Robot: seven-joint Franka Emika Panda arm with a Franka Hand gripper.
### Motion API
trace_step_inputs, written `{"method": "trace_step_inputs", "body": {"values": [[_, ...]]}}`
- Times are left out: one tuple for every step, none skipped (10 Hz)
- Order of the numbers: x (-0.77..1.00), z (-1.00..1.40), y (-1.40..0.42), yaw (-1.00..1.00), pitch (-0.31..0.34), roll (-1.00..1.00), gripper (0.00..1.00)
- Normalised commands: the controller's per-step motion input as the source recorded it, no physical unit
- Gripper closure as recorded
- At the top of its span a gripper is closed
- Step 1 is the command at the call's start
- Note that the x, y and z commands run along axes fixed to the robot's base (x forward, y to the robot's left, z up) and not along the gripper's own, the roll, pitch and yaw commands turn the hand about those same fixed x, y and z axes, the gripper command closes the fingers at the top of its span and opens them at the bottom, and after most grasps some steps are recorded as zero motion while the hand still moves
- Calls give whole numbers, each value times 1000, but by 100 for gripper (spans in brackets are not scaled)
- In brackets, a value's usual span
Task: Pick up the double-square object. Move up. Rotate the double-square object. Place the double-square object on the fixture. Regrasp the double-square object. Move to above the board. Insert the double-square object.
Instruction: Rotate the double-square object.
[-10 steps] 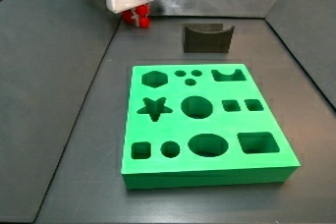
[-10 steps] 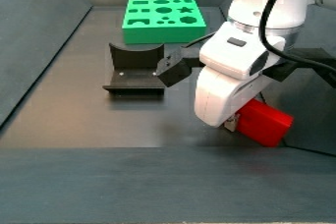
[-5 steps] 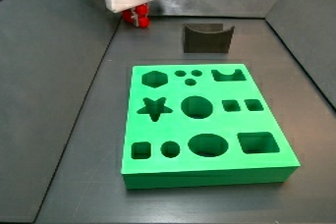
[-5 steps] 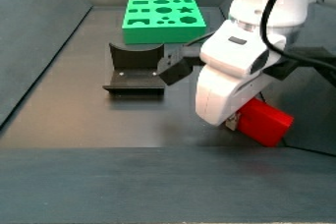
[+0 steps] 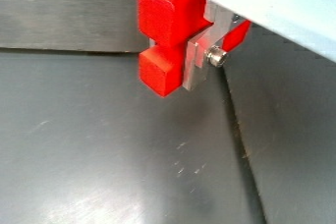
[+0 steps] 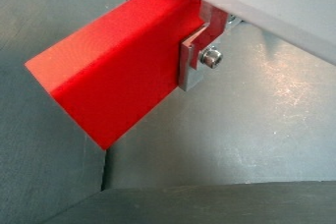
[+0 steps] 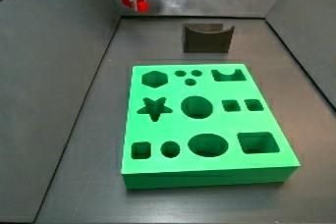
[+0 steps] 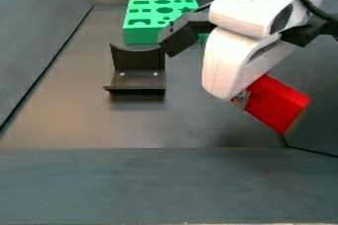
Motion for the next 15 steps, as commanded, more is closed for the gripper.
{"method": "trace_step_inputs", "body": {"values": [[481,499,-1000,19,3,23,100],[439,488,-1000,33,46,29,100],[280,364,-815,40,101,75,100],[196,268,-666,39,112,96,100],[102,107,-369,39,101,139,100],[0,0,0,-1000,0,0,100],[-20,-3,84,-1000,0,-2,100],[-17,-3,69,-1000,-1,-4,100],[-12,-3,48,-1000,-1,-5,100],[-7,-3,29,-1000,-1,-5,100],[-7,-3,28,-1000,-1,-5,100],[-7,-4,26,-1000,-1,-5,100],[-6,-4,23,-1000,-1,-6,100],[-6,-4,21,-1000,-1,-6,100],[-6,-4,20,-1000,-1,-6,100]]}}
